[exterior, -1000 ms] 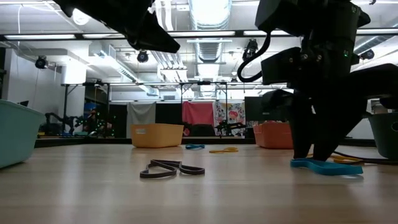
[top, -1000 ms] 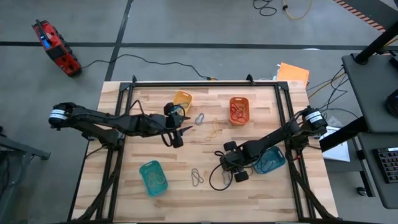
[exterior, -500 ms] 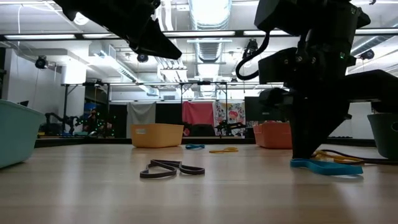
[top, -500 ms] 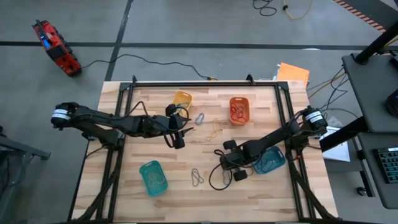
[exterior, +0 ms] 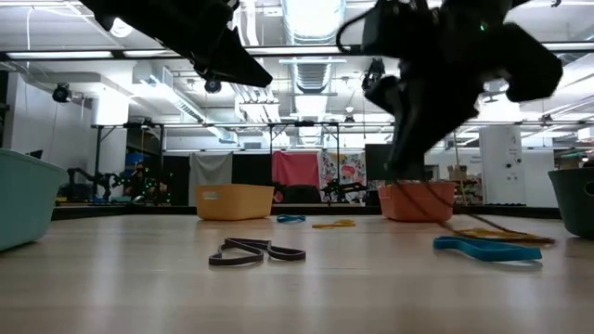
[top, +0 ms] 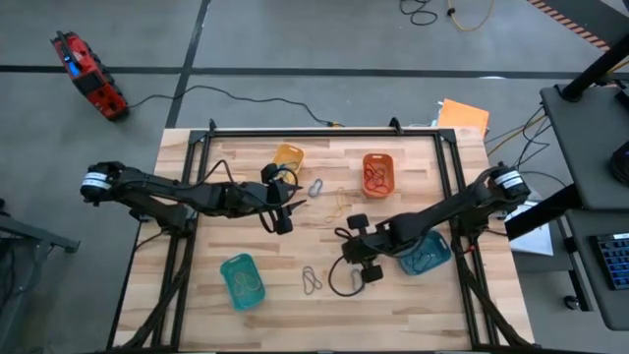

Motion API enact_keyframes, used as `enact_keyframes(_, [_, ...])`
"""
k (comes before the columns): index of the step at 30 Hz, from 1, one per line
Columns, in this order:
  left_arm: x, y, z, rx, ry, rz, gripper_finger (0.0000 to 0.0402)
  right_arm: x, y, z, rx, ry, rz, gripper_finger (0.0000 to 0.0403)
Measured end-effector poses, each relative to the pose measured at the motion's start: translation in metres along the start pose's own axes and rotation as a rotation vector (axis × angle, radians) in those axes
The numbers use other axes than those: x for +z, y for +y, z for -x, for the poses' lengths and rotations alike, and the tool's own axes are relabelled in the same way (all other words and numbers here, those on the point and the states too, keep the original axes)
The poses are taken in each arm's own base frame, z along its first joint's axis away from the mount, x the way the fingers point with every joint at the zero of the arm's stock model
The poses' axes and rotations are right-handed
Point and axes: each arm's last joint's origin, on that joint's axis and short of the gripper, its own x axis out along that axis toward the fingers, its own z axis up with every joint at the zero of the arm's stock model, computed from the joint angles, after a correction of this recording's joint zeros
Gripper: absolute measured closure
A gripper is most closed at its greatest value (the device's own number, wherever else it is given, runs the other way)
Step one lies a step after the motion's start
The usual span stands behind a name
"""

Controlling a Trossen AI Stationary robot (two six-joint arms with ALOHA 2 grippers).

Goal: Sort rubber bands into baskets
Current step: Put the violet rubber band into the blue bin

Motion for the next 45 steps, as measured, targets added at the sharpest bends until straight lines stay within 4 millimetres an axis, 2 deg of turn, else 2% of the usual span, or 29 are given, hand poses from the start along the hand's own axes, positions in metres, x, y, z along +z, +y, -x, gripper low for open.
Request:
enact_keyframes(9, [0.000, 0.000, 0.000, 0.002, 0.000, 0.000, 0.0245, 0.015, -0.007, 0.037, -0.032, -0.128, -0.008, 0.0394])
enact_keyframes(19, [0.000, 0.000, 0.000, 0.003, 0.001, 0.000, 0.0245, 0.022, -0.010, 0.103, -0.034, -0.331, -0.067, 0.0394])
enact_keyframes(24, [0.000, 0.000, 0.000, 0.003, 0.001, 0.000, 0.0245, 0.016, -0.009, 0.134, -0.012, -0.368, -0.109, 0.0394])
enact_keyframes(30, [0.000, 0.001, 0.000, 0.045, 0.003, -0.001, 0.0244, -0.002, -0.009, 0.155, 0.011, -0.217, -0.230, 0.0394])
enact_keyframes(45, [0.001, 0.003, 0.000, 0.090, 0.003, -0.003, 0.0244, -0.033, -0.008, 0.189, -0.047, 0.178, -0.465, 0.0394])
